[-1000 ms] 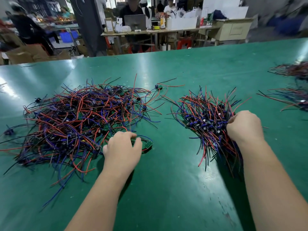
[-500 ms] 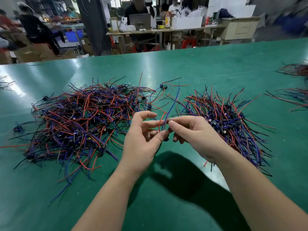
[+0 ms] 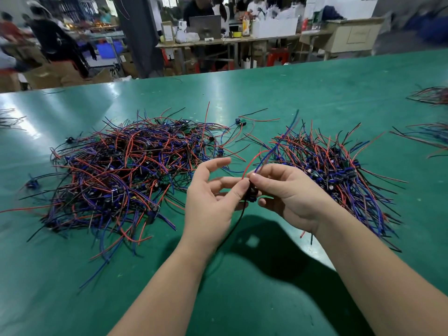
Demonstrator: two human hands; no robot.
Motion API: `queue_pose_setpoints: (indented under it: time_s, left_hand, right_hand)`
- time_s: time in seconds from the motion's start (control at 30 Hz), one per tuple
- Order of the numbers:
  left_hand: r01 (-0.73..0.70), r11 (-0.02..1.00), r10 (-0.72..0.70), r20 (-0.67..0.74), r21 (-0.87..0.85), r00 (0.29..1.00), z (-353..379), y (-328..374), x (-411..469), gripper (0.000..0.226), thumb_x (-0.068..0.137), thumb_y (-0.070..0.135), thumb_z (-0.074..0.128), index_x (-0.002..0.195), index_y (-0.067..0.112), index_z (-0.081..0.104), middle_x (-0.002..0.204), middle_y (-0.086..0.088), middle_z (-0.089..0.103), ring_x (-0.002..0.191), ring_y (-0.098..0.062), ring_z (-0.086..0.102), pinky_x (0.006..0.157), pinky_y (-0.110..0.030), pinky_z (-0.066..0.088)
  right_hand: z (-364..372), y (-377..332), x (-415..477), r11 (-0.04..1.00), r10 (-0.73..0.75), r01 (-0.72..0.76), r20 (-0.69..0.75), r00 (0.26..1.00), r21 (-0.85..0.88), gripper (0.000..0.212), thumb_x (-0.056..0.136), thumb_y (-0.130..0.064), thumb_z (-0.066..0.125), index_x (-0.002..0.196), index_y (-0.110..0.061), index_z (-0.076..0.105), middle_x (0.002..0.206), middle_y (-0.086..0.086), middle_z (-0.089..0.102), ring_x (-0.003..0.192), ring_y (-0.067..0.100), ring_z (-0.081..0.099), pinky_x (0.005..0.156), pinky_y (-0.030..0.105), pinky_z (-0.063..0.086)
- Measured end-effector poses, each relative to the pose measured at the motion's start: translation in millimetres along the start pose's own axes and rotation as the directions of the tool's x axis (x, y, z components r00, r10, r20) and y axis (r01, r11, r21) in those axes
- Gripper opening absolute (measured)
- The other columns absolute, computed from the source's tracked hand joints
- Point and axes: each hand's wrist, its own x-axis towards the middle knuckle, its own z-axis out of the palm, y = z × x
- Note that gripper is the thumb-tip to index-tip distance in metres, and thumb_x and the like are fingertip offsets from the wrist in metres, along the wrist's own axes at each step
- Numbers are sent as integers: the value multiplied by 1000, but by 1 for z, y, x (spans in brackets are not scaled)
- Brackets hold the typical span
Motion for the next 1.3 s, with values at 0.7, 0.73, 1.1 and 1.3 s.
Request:
queue_pose_setpoints:
  time_s: [0.7, 0.73, 1.1, 1.3]
  left_hand:
    - [200, 860, -224, -5, 469, 975, -32, 4, 13, 71, 69, -20, 44, 117, 31, 57, 116, 10, 58, 78, 22, 54, 63, -5, 45]
    - [207, 863, -287, 111, 460, 951, -32, 7, 12, 70, 69, -24, 40, 112, 27, 61, 113, 7, 64, 83, 17, 58, 67, -4, 46]
    - [550, 834, -419, 602, -39, 679, -31, 22, 12, 71, 76, 64, 34, 92, 11, 77, 87, -12, 75, 85, -25, 71, 89, -34, 52]
    - [562, 827, -509, 431, 5, 745, -26, 23, 12, 64, 56, 71, 55, 73, 14, 78, 72, -6, 74, 64, -18, 71, 64, -25, 56]
  right_hand:
    - [-16, -28, -4, 847, -136, 140, -45, 990, 513, 15, 75, -20, 58, 64, -14, 67, 69, 1, 57, 61, 8, 48, 50, 12, 46]
    - [-19, -28, -6, 850, -157, 128, 14, 987, 511, 18, 78, -19, 55, 65, -14, 67, 68, 0, 57, 58, 7, 51, 50, 12, 45]
    - [-23, -26, -19, 948, -189, 18, 514, 837, 319, 24, 62, -20, 83, 67, -7, 63, 57, 5, 54, 44, 11, 48, 41, 16, 43]
    - [-23, -23, -17, 941, -219, 3, 600, 769, 339, 16, 70, -18, 78, 73, -9, 65, 63, 3, 58, 49, 10, 51, 44, 16, 45]
